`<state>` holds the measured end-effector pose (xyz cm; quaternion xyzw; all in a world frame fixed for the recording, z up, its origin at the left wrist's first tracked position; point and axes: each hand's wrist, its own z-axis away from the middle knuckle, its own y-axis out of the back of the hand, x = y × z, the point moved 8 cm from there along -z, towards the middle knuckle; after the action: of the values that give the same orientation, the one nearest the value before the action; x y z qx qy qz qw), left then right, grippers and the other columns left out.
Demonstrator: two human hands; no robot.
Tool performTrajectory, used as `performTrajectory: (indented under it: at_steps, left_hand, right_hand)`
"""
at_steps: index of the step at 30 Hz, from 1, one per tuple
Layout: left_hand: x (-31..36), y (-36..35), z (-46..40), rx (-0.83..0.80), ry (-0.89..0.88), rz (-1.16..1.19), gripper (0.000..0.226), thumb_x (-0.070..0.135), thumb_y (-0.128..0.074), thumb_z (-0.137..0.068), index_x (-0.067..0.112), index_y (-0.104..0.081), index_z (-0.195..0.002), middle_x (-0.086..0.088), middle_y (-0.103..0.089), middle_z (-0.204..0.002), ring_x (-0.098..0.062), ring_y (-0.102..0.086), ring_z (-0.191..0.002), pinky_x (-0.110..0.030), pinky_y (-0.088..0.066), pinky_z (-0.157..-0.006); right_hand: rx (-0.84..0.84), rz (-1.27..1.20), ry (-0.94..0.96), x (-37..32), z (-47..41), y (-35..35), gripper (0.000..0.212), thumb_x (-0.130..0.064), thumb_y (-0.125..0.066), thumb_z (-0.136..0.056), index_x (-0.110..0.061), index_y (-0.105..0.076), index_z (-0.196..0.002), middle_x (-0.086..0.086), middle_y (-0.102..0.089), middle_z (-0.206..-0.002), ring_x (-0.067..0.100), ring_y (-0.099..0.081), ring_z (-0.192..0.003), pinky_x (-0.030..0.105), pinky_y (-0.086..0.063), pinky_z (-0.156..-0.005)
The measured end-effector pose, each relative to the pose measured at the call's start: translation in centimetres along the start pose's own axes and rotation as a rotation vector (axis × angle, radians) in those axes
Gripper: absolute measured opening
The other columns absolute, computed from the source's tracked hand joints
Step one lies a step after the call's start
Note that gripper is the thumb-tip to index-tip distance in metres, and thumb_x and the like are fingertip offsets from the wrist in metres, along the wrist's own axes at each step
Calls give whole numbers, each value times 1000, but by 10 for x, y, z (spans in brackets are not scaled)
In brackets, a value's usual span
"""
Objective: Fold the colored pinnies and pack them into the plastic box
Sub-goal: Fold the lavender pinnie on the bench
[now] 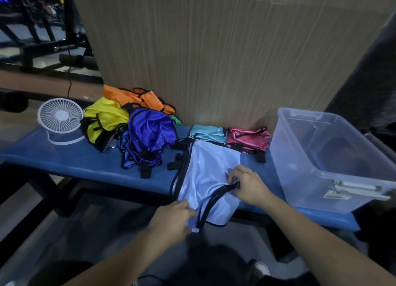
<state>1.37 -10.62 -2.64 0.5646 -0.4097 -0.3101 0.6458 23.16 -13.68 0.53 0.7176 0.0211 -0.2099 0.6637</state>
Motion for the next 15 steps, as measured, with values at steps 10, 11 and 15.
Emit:
performTrajectory:
  at_steps: [10,11,15]
  left_hand:
    - [-49,87,-97,236,131,531,12,32,-61,-96,32,-71,-102,13,-67,-89,0,-59,-71,-27,-47,-69]
    - [-56,96,-111,315,127,533,13,27,-61,-96,30,-71,-103,13,-65,-90,1,-57,-70,-25,-44,-68]
    - [-80,98,-164,424,104,429,21,22,-60,-97,22,-70,-116,13,-64,-102,-12,-56,-91,-34,-48,-86]
  right_hand:
    - [271,-392,-278,50,-48,25,19,-9,-59,-92,-10,-64,-111,7,-62,-114,24,-60,-104,39,-50,-92]
    - [277,-401,-295,56,-54,23,21,-11,-60,-93,-10,-64,-114,7,-62,-116,24,-60,-106,40,-50,-93]
    - [245,-382,-307,73,-75,12,32,-17,-64,-93,-10,-63,-124,7,-63,-124,26,-61,-113,43,-50,-98]
